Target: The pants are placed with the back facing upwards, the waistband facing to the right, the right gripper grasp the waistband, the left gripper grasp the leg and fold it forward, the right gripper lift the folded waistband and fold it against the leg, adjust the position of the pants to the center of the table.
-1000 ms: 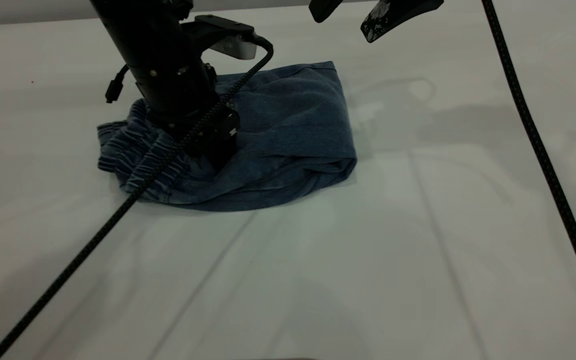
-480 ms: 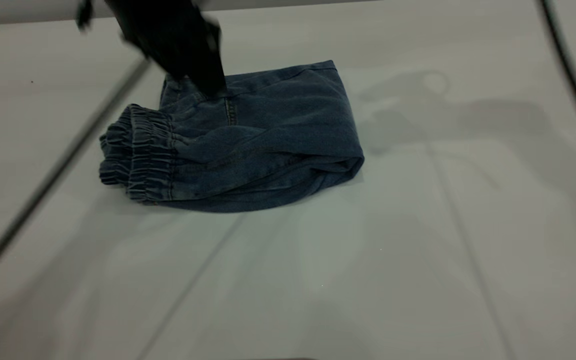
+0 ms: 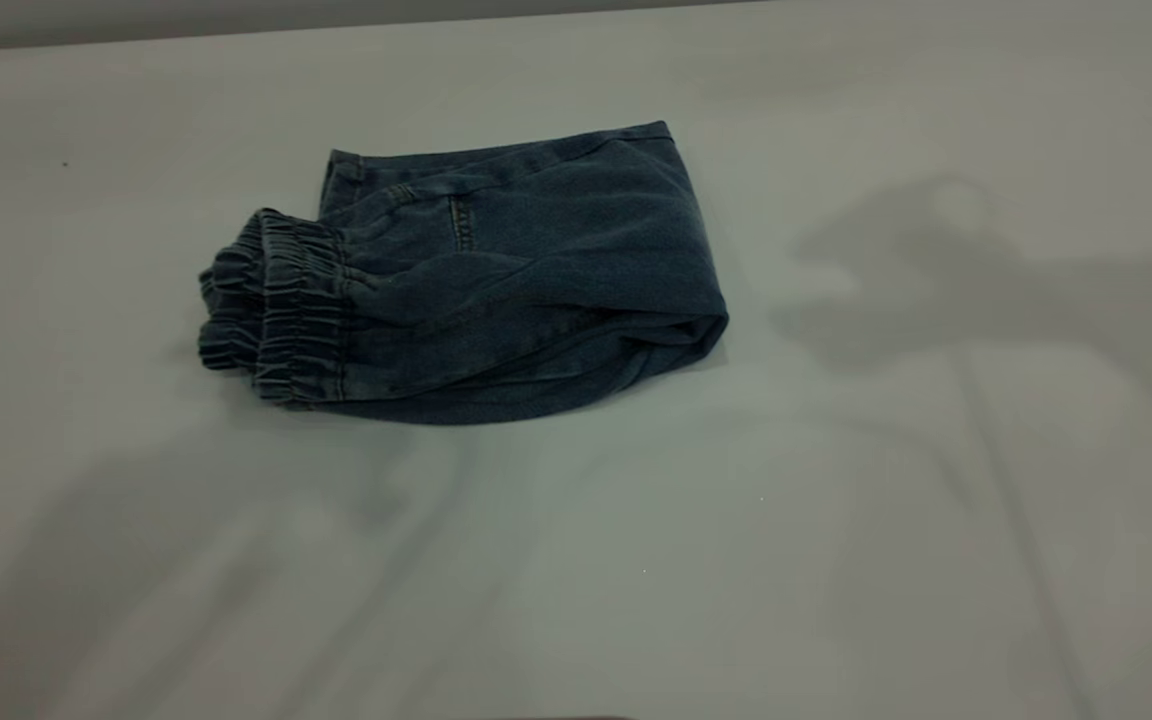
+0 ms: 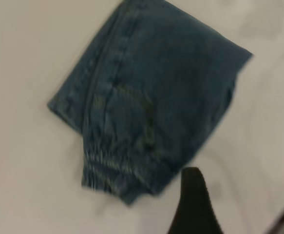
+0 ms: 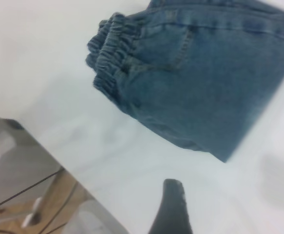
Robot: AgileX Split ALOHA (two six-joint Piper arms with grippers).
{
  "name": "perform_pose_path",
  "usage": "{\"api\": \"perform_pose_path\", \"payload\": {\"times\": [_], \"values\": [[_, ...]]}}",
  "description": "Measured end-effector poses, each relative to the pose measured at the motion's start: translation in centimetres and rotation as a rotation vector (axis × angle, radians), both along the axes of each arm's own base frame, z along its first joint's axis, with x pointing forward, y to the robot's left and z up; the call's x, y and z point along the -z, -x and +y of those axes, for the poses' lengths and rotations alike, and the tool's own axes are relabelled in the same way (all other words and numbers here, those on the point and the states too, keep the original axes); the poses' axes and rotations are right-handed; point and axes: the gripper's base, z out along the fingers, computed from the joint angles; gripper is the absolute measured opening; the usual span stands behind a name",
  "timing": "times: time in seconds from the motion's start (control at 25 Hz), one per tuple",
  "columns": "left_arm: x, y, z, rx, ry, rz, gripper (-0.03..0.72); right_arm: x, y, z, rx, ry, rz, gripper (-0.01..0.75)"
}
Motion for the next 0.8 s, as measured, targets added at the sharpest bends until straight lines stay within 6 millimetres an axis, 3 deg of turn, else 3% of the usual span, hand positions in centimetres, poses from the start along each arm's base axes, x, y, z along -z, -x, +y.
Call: {"api": "perform_pose_path", "payload": {"times": [0.24, 0.48, 0.6, 0.8], "values": [[-4.2, 6.2, 2.5, 0.013, 0.003, -0.007, 0.463, -4.8, 4.0, -2.0, 0.124, 0.108, -0.098, 0.506], [-6.5, 9.3, 4.7, -0.094, 0.009, -0.117, 0.463, -7.6, 11.2, -3.9, 0.199, 0.141, -0.176, 0.506], [-5.9, 10.6, 5.8, -0.171, -0.001, -0.116, 0.463, -7.7, 15.2, -4.6, 0.209, 0.136, -0.199, 0.506], [-2.3, 13.0, 7.3, -0.231, -0.046, -0.056, 0.463, -6.5, 21.3, -5.9, 0.232, 0.142, -0.244, 0.506]]}}
